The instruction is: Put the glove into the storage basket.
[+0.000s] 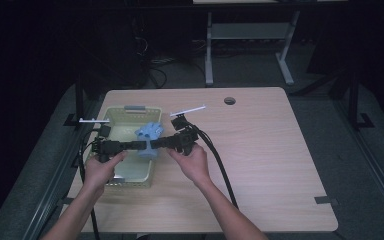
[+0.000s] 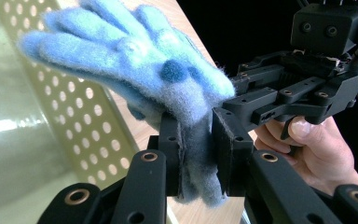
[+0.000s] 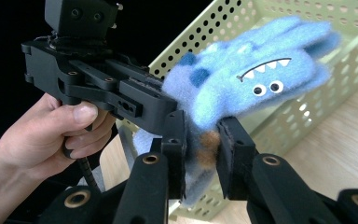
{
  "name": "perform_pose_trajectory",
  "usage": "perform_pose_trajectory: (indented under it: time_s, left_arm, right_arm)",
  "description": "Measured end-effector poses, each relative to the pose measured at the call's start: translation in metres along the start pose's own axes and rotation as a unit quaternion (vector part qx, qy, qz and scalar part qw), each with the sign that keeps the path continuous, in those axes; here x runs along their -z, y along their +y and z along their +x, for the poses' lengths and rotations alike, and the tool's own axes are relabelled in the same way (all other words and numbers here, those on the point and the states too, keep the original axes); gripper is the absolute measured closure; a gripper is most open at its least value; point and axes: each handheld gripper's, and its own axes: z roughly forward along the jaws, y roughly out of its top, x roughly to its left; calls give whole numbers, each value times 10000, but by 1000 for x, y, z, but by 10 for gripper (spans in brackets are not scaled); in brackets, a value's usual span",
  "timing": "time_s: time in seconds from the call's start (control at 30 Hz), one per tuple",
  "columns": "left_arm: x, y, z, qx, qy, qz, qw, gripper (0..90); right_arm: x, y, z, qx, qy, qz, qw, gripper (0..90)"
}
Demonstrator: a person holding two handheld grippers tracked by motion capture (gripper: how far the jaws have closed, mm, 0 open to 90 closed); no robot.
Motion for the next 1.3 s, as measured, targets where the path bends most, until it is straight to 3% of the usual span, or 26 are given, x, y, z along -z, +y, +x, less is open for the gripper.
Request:
perform_pose_trajectory:
  time_s: [0.37, 0.93, 1.3]
  left_arm:
    - [12, -5, 11, 143, 70, -89, 9998, 745]
    - [33, -9, 26, 261, 376, -72, 9989, 749]
    - [39, -8, 32, 253, 542, -1, 9982, 750]
  right_arm:
    - [-19, 3, 0, -122, 110, 112, 9998, 738]
    - [-50, 7, 1, -178, 185, 238, 9994, 736]
    - [-54, 8, -1, -202, 109, 297, 9993, 725]
